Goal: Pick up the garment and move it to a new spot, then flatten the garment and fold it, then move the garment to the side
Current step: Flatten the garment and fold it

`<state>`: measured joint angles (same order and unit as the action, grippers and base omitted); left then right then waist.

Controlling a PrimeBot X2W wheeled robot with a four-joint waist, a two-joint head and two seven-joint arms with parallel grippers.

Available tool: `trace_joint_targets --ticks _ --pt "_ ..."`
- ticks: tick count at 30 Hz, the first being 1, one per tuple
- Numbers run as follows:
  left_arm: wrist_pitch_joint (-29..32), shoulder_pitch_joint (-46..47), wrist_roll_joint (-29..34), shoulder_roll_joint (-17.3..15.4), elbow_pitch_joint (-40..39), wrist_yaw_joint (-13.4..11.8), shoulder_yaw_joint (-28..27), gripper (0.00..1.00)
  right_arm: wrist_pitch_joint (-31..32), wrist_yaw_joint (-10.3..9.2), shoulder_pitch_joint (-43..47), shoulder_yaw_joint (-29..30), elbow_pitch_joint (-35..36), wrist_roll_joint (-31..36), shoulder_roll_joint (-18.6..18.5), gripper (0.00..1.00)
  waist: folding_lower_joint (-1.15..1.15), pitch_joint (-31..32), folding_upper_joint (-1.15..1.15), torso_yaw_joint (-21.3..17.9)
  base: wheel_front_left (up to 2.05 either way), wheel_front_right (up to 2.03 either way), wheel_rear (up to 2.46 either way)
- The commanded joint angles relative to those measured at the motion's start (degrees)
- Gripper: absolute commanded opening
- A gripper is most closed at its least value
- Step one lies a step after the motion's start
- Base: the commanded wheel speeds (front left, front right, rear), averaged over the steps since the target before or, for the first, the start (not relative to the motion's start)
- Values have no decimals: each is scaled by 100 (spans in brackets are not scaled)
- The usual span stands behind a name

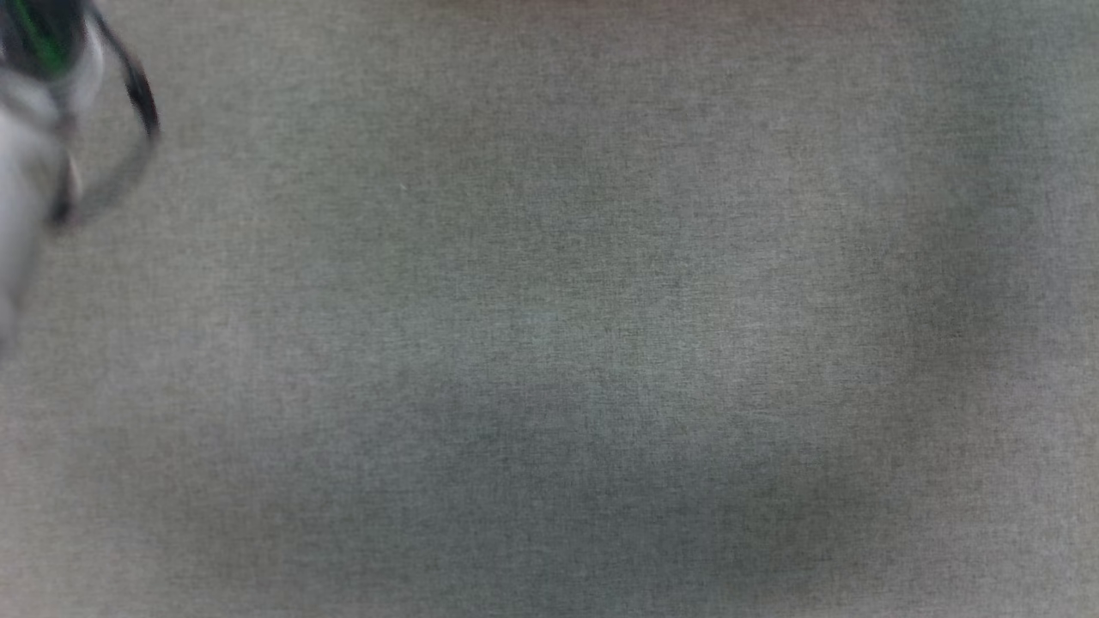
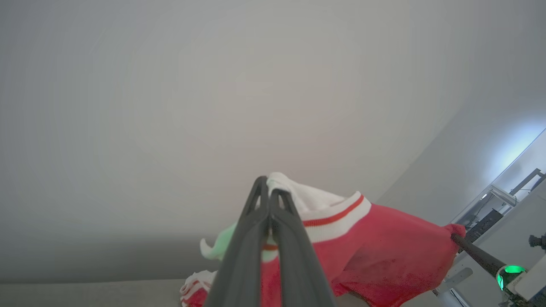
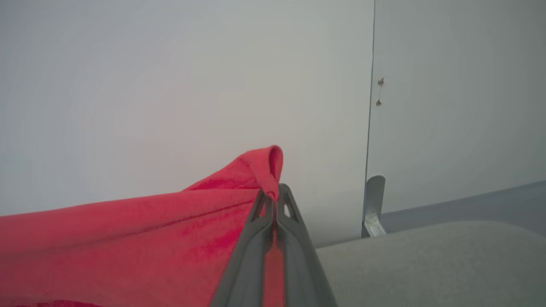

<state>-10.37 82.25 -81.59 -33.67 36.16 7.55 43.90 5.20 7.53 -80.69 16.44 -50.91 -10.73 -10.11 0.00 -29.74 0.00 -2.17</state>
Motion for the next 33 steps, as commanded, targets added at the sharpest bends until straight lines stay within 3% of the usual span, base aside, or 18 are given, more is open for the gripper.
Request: trace_joint_targets --ticks 1,7,12,21,33 --pt "-127 -514 -148 -149 -274 -14 29 0 93 -8 365 -297 143 -278 -120 0 0 47 0 35 0 0 0" --pt "-406 -2183 -462 -555 -1426 -13 113 0 703 -8 1885 -1359 1279 -1450 -551 0 0 229 0 117 0 0 0" --pt "-474 -3435 -550 -803 -2346 -13 -25 0 1300 -7 3381 -1588 2671 -2113 -893 0 0 400 0 175 0 0 0" --pt "-480 -5432 -181 -711 -3481 -13 -911 0 2263 -6 5519 -959 4887 -2281 -761 0 0 745 0 233 0 0 0" --pt "-469 -7526 210 -770 -4739 -12 -1611 0 3040 -6 7394 -163 6605 -2209 -195 0 0 1081 0 314 0 0 0"
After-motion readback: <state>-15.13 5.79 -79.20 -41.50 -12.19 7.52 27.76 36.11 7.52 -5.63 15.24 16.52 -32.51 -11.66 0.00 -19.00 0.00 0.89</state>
